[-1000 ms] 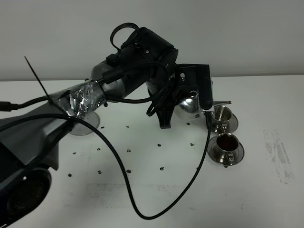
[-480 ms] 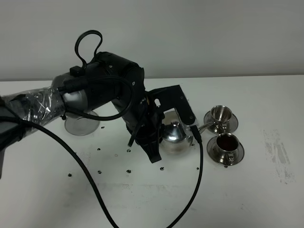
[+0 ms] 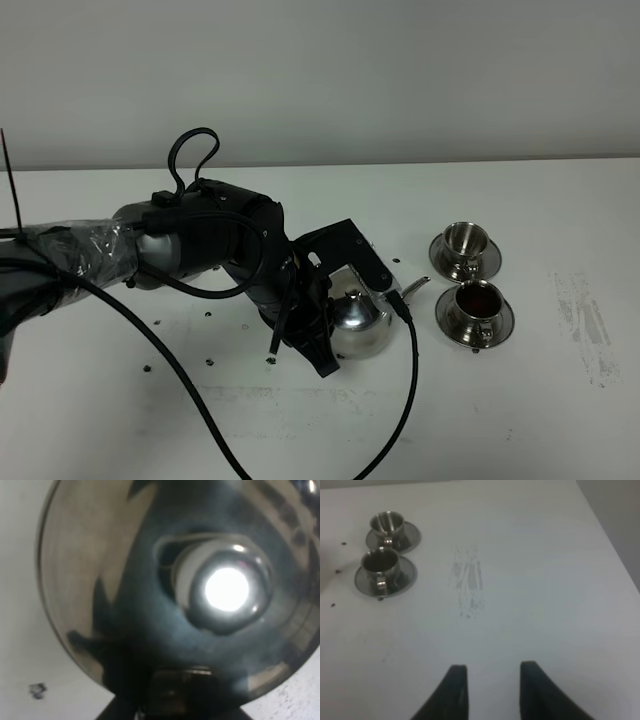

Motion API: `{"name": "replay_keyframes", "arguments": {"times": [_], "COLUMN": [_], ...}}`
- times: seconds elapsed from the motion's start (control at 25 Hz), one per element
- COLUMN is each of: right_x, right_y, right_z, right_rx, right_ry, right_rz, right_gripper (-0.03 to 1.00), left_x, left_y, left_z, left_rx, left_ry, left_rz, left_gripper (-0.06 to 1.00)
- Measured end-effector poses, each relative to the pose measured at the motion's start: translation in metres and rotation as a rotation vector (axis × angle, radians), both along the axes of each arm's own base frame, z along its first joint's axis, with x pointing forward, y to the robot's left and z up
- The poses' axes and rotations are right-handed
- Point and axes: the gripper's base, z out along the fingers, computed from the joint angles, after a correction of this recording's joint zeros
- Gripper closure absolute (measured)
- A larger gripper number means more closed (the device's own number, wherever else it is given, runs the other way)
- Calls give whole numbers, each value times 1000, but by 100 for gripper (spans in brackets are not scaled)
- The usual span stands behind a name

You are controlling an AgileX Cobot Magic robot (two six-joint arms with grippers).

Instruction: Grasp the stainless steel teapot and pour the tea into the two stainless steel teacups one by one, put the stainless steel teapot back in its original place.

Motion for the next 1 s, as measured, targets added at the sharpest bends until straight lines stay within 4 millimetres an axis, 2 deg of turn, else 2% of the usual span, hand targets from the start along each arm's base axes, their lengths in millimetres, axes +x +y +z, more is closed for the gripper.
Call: {"name": "replay_keyframes", "arguments": {"times": [0.32, 0.44, 0.6, 0.68, 0.8, 0.88, 1.0], "right_x": [0, 0, 0, 0, 0, 0, 0], "right_y": [0, 0, 0, 0, 0, 0, 0], "right_z": [0, 0, 0, 0, 0, 0, 0], "right_rx": [0, 0, 0, 0, 0, 0, 0], "right_ry": [1, 1, 1, 1, 1, 1, 1], "right_rz": [0, 0, 0, 0, 0, 0, 0], "right_gripper": [72, 72, 72, 72, 72, 72, 72], "left_x": [1, 6, 23, 35, 54, 66, 84], "left_y": [0, -2, -9, -12, -17, -22, -32], "left_z": [-5, 1, 34, 56, 78, 84, 80], "left_rx": [-7, -2, 1, -7, -12, -6, 14], "left_ry": [7, 15, -62, -132, -200, -225, -245], "left_rz": [12, 2, -32, -41, -45, -48, -58], "left_gripper": [75, 75, 75, 75, 75, 75, 75]}}
